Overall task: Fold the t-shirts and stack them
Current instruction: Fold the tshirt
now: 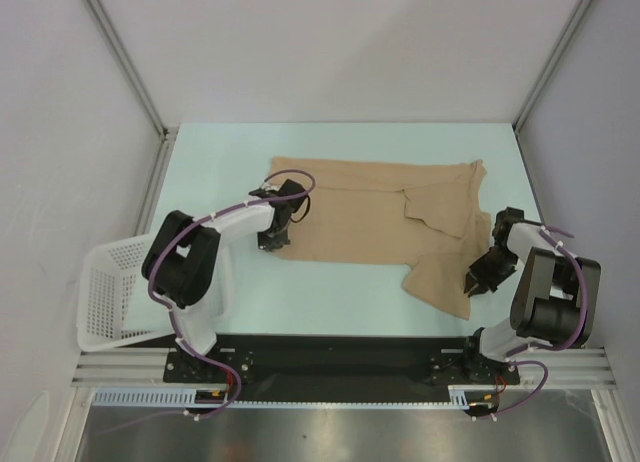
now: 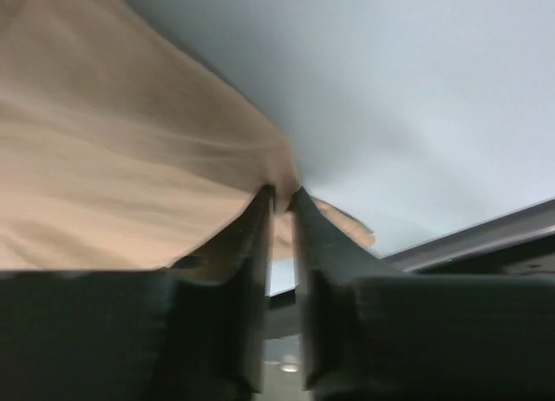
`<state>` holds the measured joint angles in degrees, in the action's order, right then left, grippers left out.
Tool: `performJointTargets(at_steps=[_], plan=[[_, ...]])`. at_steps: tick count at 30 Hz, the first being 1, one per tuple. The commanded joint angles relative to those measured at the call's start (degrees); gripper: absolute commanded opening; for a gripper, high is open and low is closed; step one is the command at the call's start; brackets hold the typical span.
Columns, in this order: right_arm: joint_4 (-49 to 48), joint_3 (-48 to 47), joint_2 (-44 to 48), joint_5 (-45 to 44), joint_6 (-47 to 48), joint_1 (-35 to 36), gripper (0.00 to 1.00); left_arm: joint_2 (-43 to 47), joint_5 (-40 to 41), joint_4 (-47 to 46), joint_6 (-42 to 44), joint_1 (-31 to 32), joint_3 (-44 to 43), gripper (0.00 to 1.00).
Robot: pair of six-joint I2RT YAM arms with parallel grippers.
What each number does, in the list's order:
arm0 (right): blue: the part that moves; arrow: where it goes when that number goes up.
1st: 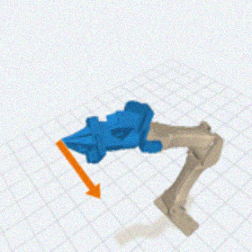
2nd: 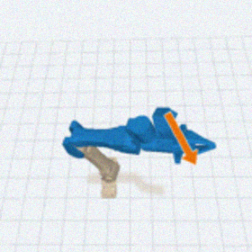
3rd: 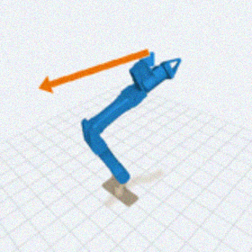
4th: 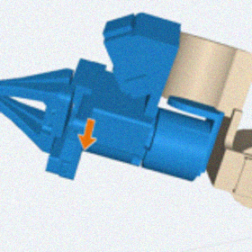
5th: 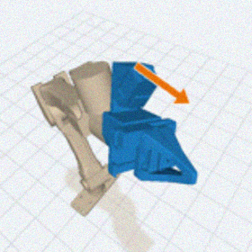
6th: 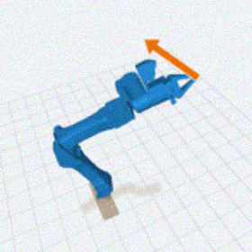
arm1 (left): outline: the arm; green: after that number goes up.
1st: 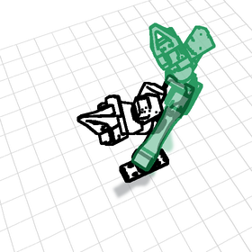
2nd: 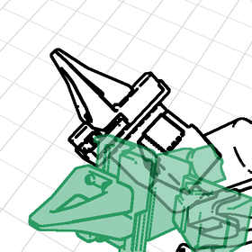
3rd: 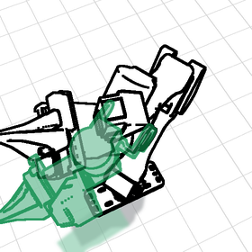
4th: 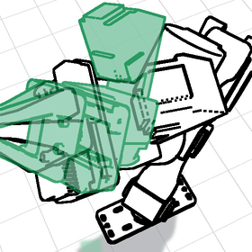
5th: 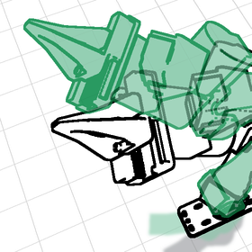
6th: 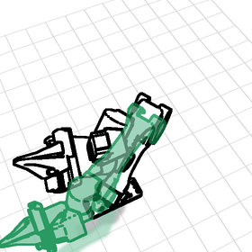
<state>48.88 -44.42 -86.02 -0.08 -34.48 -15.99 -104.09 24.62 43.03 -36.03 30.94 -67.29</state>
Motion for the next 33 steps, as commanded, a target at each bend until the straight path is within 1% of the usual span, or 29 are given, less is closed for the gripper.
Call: performJointTargets(at_steps=[1,2,6,8,9,13,17,18,22,25,27,28,31,33], plan=[[-5.38,2.06,-2.66,-1.42,-2.26,0.78,0.14,4.34,-1.68,-1.71,-2.29,-1.4,1.27,0.0],[-5.29,2.06,-3.1,-1.42,-2.43,0.87,0.1,4.34,-2.12,-1.8,-2.46,-1.67,1.19,0.0],[-3.01,1.97,0.23,-2.21,-3.05,1.31,0.08,3.81,-2.47,-0.32,-3.34,-2.29,0.67,0.0],[-2.22,1.97,2.07,-2.29,-3.75,1.92,0.01,3.99,-2.74,-0.05,-4.39,-2.9,1.1,0.0],[-1.34,2.06,3.82,-2.47,-3.93,2.27,0.0,4.16,-2.65,0.39,-4.92,-3.08,1.37,0.0],[0.24,0.49,5.95,-3.09,-3.05,2.63,0.0,4.34,-2.47,1.0,-5.63,-3.87,1.64,0.0],[2.0,-5.05,6.48,-3.09,-0.95,2.72,0.0,4.42,-1.6,2.32,-5.37,-3.96,0.06,0.0],[2.44,-8.36,6.3,-2.83,0.28,2.98,0.0,4.51,-1.25,2.85,-5.19,-3.87,-0.47,0.0],[3.41,-15.94,3.76,-0.54,1.52,4.56,0.0,3.99,0.16,3.47,-2.39,-4.92,-4.25,0.0],[3.24,-20.87,0.6,-0.63,1.96,5.44,0.0,1.18,0.69,4.26,-0.71,-6.68,-10.82,0.0],[2.97,-23.68,-2.83,-0.63,2.66,5.18,0.0,-1.79,-1.05,4.78,-0.01,-8.43,-13.91,0.0],[2.97,-26.56,-4.23,-0.63,3.36,4.92,0.0,-2.68,-1.24,5.05,0.61,-8.96,-15.32,0.0],[3.24,-32.71,-9.86,-0.63,3.89,4.13,0.0,-6.38,-1.77,5.49,1.92,-10.19,-22.16,0.0],[3.59,-35.37,-13.71,1.3,4.42,3.86,0.0,-8.57,-2.47,6.54,2.54,-10.63,-25.33,0.0]])
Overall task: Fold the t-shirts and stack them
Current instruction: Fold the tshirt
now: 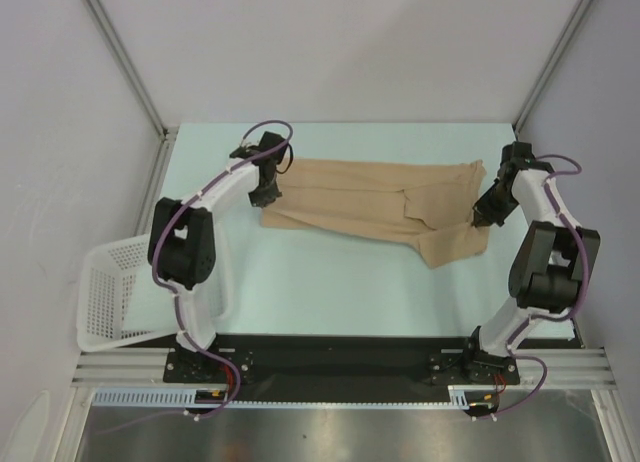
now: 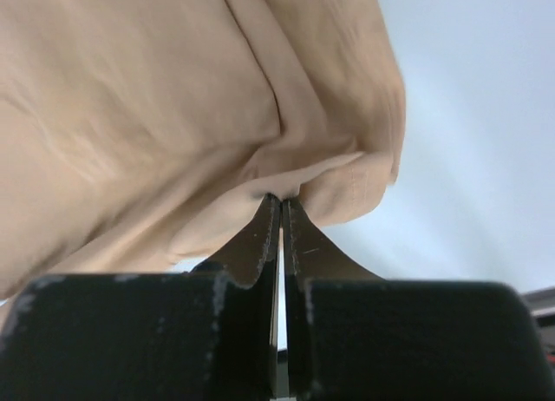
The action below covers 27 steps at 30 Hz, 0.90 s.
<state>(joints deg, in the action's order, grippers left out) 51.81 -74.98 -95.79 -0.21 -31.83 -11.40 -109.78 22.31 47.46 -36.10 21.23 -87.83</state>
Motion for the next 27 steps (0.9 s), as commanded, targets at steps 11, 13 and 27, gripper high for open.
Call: performJointTargets(at_steps=[11,13,27], plan=[[3.2,-19.84,-15.38,7.67,0.63,-3.89,0.0,-11.5,-1.91,4.22,1.73,-3.65,-16.13,0.0],[3.82,-22.75,-17.14,9.25,0.63,-3.89,0.0,-12.12,-2.0,4.74,1.73,-4.18,-17.98,0.0],[5.49,-32.5,-23.47,11.46,-0.42,-4.51,0.0,-17.75,-2.79,6.24,3.22,-5.32,-25.72,0.0]])
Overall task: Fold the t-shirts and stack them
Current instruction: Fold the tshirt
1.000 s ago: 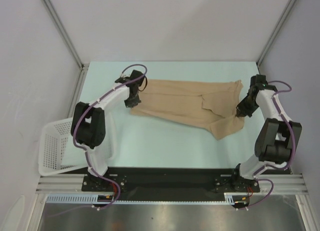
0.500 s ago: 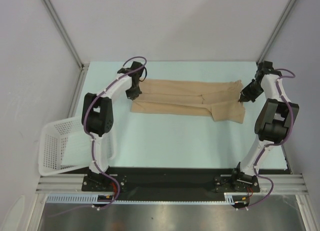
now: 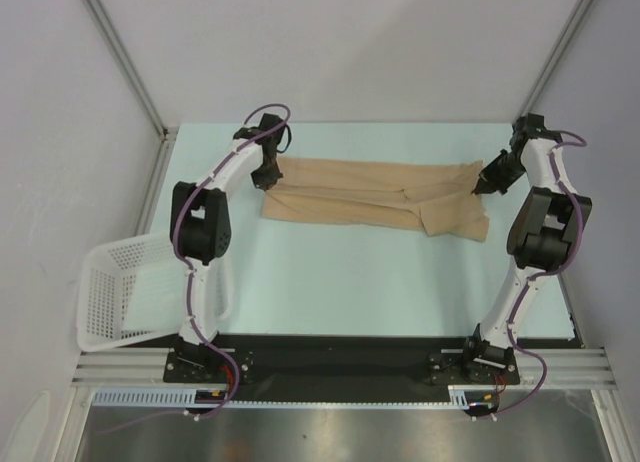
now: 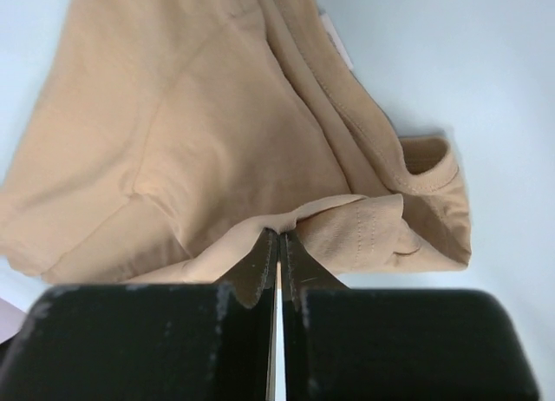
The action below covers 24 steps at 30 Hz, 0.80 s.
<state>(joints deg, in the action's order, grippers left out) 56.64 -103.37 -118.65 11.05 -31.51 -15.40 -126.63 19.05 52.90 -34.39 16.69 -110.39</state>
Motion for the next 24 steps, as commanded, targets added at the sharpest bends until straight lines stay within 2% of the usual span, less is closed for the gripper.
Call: performJointTargets(at_steps=[1,9,24], plan=[[0.92,-4.81,-0.97,-0.15,-0.75,-0.51,0.0,-1.25,0.55,0.88,1.61,-0.69,-3.43,0.0],[1.98,-11.4,-6.41,1.61,-0.92,-0.6,0.0,-2.75,-0.24,0.36,1.96,-0.69,-4.04,0.0],[2.33,-15.71,-10.72,1.7,-0.84,-0.86,0.0,-4.59,-0.41,0.18,2.57,-0.87,-5.98,0.0]])
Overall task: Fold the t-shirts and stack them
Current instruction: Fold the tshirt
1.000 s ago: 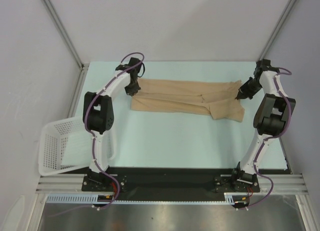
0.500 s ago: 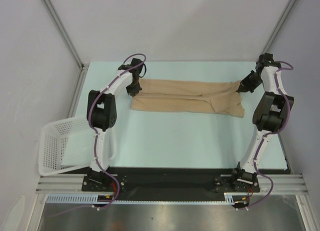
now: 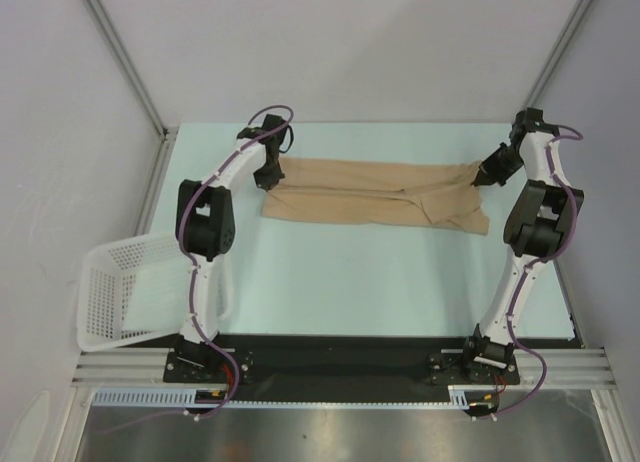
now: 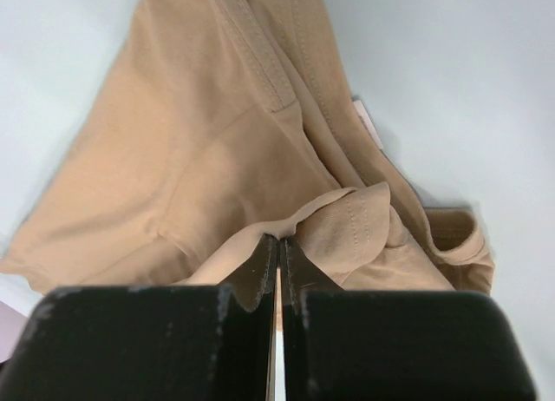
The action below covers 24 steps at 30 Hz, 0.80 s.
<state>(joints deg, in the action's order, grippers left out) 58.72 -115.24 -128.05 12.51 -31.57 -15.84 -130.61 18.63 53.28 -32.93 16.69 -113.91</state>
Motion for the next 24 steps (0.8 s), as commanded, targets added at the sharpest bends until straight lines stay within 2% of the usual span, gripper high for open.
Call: performJointTargets(at_steps=[1,15,21,24], plan=[[0.78,-4.46,-1.85,0.23,-0.68,-0.42,0.0,-0.79,-0.17,-0.28,1.2,-0.87,-2.55,0.0],[1.22,-9.03,-5.1,1.55,-1.83,-0.69,0.0,-1.93,-0.79,-1.07,2.08,-0.96,-2.9,0.01],[0.17,-9.56,-5.81,1.81,-2.26,-0.86,0.0,-2.19,-0.62,-1.16,3.22,-1.04,-4.47,0.1],[-0.36,-10.44,-6.86,2.78,-2.53,-0.95,0.03,-2.81,-1.57,-0.55,3.92,-1.39,-6.49,0.1]])
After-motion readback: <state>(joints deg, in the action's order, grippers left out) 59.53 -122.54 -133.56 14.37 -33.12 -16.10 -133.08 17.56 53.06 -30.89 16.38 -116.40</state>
